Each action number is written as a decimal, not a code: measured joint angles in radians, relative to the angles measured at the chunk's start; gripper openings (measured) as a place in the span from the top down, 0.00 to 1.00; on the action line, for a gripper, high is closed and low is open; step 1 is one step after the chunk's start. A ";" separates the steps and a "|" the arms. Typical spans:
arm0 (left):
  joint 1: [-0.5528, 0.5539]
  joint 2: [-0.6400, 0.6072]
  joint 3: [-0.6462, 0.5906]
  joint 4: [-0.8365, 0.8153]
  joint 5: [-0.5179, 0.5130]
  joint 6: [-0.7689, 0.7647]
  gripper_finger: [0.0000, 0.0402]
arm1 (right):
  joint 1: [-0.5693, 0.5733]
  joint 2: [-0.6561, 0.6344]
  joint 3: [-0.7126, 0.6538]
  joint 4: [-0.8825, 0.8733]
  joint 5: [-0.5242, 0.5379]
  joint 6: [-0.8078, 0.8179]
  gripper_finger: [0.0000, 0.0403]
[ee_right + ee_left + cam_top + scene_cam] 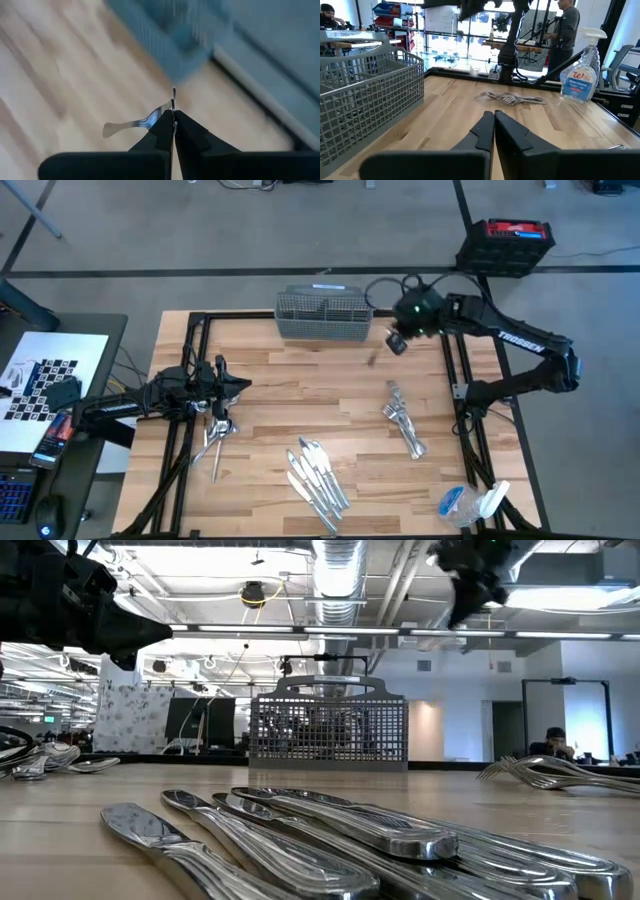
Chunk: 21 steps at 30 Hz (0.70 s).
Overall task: Sort silverware
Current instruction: Put the silver fork into the gray organizer
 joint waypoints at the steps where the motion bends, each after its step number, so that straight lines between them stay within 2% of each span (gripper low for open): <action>1: 0.000 0.000 0.000 0.000 0.000 0.000 1.00 | -0.001 0.018 0.021 0.038 0.017 -0.028 1.00; 5: 0.000 0.000 0.000 0.000 0.000 0.000 1.00 | -0.025 0.121 0.128 0.144 0.066 -0.151 1.00; 14: 0.000 0.000 0.000 0.000 0.000 0.000 1.00 | -0.117 0.391 0.377 0.079 0.151 -0.366 1.00; 17: 0.000 0.000 0.000 0.000 0.000 0.000 1.00 | -0.129 0.430 0.427 0.042 0.187 -0.410 1.00; 21: 0.000 0.000 0.000 0.000 0.000 0.000 1.00 | -0.130 0.421 0.480 0.050 0.195 -0.437 1.00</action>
